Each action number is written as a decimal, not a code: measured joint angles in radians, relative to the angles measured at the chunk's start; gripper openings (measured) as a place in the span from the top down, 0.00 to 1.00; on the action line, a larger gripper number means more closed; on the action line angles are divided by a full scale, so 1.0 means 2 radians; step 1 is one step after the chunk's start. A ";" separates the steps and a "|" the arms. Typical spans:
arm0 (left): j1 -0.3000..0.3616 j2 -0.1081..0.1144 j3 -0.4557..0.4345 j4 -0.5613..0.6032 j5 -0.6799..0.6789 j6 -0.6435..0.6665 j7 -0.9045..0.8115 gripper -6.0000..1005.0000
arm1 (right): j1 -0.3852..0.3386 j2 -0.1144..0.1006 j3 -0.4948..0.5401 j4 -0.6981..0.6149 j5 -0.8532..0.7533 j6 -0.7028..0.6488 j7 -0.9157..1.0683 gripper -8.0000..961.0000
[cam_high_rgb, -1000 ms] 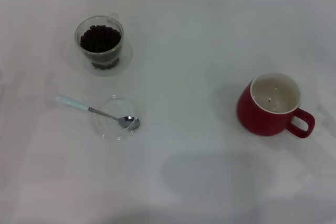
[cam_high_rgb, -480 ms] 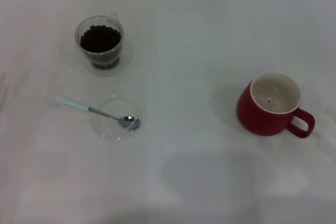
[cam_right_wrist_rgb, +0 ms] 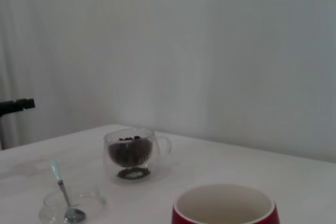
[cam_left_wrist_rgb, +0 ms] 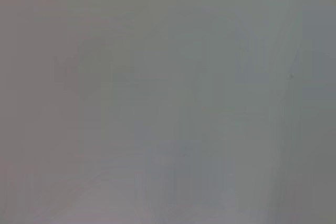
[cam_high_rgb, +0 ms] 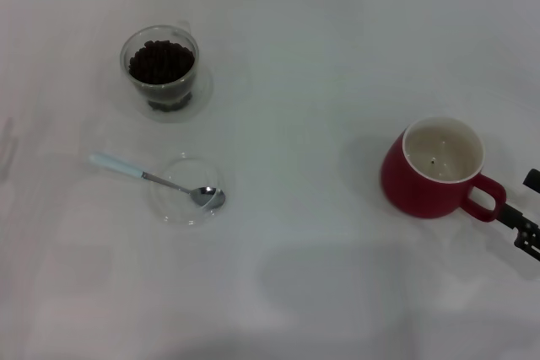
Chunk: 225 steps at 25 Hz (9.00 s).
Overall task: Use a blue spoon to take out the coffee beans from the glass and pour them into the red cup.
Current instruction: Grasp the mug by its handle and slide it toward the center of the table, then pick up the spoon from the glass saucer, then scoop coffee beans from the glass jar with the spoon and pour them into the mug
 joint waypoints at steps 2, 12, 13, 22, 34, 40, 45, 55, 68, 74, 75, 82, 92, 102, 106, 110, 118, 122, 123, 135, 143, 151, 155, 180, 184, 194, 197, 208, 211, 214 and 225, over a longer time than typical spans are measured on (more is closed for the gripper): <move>0.000 0.000 0.000 0.000 0.000 0.000 0.003 0.37 | 0.002 0.000 0.000 -0.001 0.000 0.002 0.000 0.42; 0.001 0.000 0.000 0.001 0.000 0.010 0.004 0.37 | 0.020 0.000 0.002 -0.017 0.001 0.041 0.004 0.45; 0.001 0.000 0.000 0.001 0.000 0.009 0.004 0.37 | 0.022 0.000 0.002 -0.020 0.001 0.046 0.004 0.45; -0.003 0.001 0.000 -0.002 0.000 0.009 0.004 0.37 | 0.028 0.000 0.000 -0.040 -0.007 0.072 0.006 0.48; -0.007 0.002 -0.002 -0.004 -0.002 0.007 0.003 0.37 | 0.031 0.000 -0.001 -0.046 -0.007 0.078 0.001 0.51; -0.007 0.003 -0.003 -0.005 -0.003 0.006 0.004 0.37 | 0.035 0.000 -0.001 -0.052 -0.011 0.093 0.002 0.62; -0.008 0.003 -0.004 -0.005 -0.004 0.006 0.004 0.37 | 0.040 0.000 -0.001 -0.054 -0.019 0.101 0.005 0.62; -0.009 0.003 -0.004 -0.006 -0.005 0.001 0.004 0.37 | 0.042 0.000 -0.001 -0.058 -0.019 0.098 0.003 0.65; -0.009 0.002 -0.004 -0.006 -0.005 0.000 0.004 0.37 | 0.045 0.000 -0.001 -0.067 -0.031 0.099 -0.002 0.74; -0.009 0.002 -0.004 -0.006 -0.005 0.000 0.004 0.37 | 0.052 0.000 -0.019 -0.108 -0.056 0.106 -0.002 0.76; -0.009 0.002 -0.004 -0.006 -0.005 0.000 0.004 0.37 | 0.054 0.000 -0.020 -0.117 -0.063 0.109 -0.002 0.76; -0.008 0.002 -0.004 -0.006 -0.005 0.000 0.004 0.37 | 0.064 0.001 -0.021 -0.170 -0.111 0.122 -0.001 0.74; -0.004 0.001 -0.002 -0.004 -0.004 0.003 0.004 0.37 | 0.071 0.002 -0.025 -0.189 -0.136 0.145 -0.005 0.72; 0.000 0.000 -0.002 0.000 -0.004 0.005 0.004 0.37 | 0.067 0.002 -0.021 -0.188 -0.138 0.138 -0.001 0.58; 0.003 0.000 -0.001 0.007 -0.003 0.012 -0.001 0.37 | 0.065 0.001 -0.021 -0.180 -0.138 0.113 0.002 0.45; 0.013 0.000 -0.004 0.028 -0.005 0.041 -0.038 0.37 | 0.065 -0.001 -0.020 -0.157 -0.136 0.050 0.006 0.40; 0.025 0.000 -0.001 0.064 0.001 0.074 -0.234 0.37 | 0.064 -0.015 -0.012 -0.104 -0.106 -0.084 0.007 0.38; 0.025 0.000 0.000 0.073 0.021 0.053 -0.343 0.37 | 0.065 -0.023 -0.012 -0.092 -0.088 -0.117 0.005 0.38; 0.025 0.000 0.000 0.074 0.029 0.041 -0.374 0.37 | 0.066 -0.024 -0.012 -0.087 -0.085 -0.123 0.005 0.38; 0.031 -0.002 0.000 0.100 0.134 -0.045 -0.490 0.37 | 0.077 -0.034 -0.013 -0.057 -0.060 -0.144 0.002 0.38; 0.022 -0.002 0.001 0.114 0.179 -0.075 -0.503 0.37 | 0.080 -0.037 -0.016 -0.052 -0.060 -0.146 0.001 0.38; -0.004 -0.002 0.001 0.119 0.200 -0.100 -0.510 0.37 | 0.076 -0.038 -0.016 -0.047 -0.060 -0.146 0.001 0.38; -0.014 -0.002 0.001 0.118 0.203 -0.108 -0.512 0.37 | 0.073 -0.036 -0.014 -0.047 -0.060 -0.146 -0.003 0.38; -0.007 0.001 -0.004 0.117 0.194 -0.102 -0.498 0.83 | 0.075 -0.031 -0.013 -0.048 -0.046 -0.144 -0.007 0.38; -0.010 0.004 -0.010 0.092 0.194 -0.061 -0.502 0.86 | 0.077 -0.028 -0.013 -0.048 -0.046 -0.144 -0.008 0.38; -0.050 0.012 -0.010 -0.041 0.153 0.089 -0.547 0.87 | 0.086 -0.020 -0.015 -0.050 -0.046 -0.143 -0.012 0.38; -0.072 0.022 -0.009 -0.065 0.149 0.101 -0.570 0.87 | 0.087 -0.016 -0.015 -0.051 -0.046 -0.142 -0.015 0.38; -0.169 0.049 0.002 -0.115 0.198 0.038 -0.660 0.87 | 0.088 -0.006 -0.013 -0.052 -0.034 -0.145 -0.023 0.38; -0.189 0.052 0.002 -0.117 0.218 0.008 -0.664 0.87 | 0.087 -0.002 -0.013 -0.052 -0.028 -0.146 -0.023 0.38; -0.209 0.054 0.002 -0.118 0.237 -0.017 -0.662 0.87 | 0.086 -0.001 -0.013 -0.054 -0.026 -0.145 -0.022 0.38; -0.251 0.045 0.002 -0.106 0.279 -0.117 -0.641 0.87 | 0.084 0.000 -0.012 -0.064 -0.021 -0.136 -0.020 0.38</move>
